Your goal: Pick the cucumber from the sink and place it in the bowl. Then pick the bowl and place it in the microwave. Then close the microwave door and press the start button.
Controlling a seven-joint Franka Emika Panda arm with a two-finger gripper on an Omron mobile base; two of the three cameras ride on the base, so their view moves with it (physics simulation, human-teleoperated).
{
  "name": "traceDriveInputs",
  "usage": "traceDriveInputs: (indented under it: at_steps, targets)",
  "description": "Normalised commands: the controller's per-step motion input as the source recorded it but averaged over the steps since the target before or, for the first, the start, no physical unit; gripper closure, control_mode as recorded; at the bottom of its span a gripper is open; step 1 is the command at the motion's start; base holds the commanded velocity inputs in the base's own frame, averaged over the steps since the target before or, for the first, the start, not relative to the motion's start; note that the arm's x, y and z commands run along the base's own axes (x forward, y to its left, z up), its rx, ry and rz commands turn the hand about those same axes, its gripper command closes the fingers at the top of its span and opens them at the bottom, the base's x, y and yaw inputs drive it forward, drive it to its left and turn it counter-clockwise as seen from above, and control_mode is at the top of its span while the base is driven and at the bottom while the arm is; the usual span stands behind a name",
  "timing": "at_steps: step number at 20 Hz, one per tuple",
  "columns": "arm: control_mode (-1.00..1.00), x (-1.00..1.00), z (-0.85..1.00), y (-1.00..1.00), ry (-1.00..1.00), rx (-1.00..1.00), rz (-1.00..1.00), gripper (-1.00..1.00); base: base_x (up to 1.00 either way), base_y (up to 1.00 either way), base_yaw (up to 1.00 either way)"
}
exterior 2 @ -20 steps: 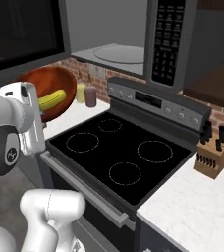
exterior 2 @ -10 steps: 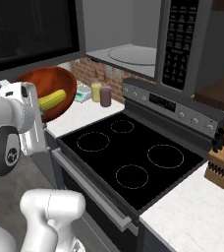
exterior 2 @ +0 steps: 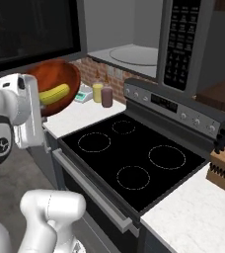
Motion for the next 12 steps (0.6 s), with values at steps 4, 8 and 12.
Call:
traceDriveInputs:
  at_steps: [4, 8, 12]
  targets:
    - [-1.0, 0.0, 0.33, -0.14, -0.03, 0.0, -0.21, 1.0, 0.0, 0.0, 0.0]
    - [-1.0, 0.0, 0.53, -0.2, -0.18, 0.01, -0.1, 1.0, 0.0, 0.0, 0.0]
    - [-1.0, 0.08, 0.41, -0.05, -0.25, 0.0, -0.01, 1.0, 0.0, 0.0, 0.0]
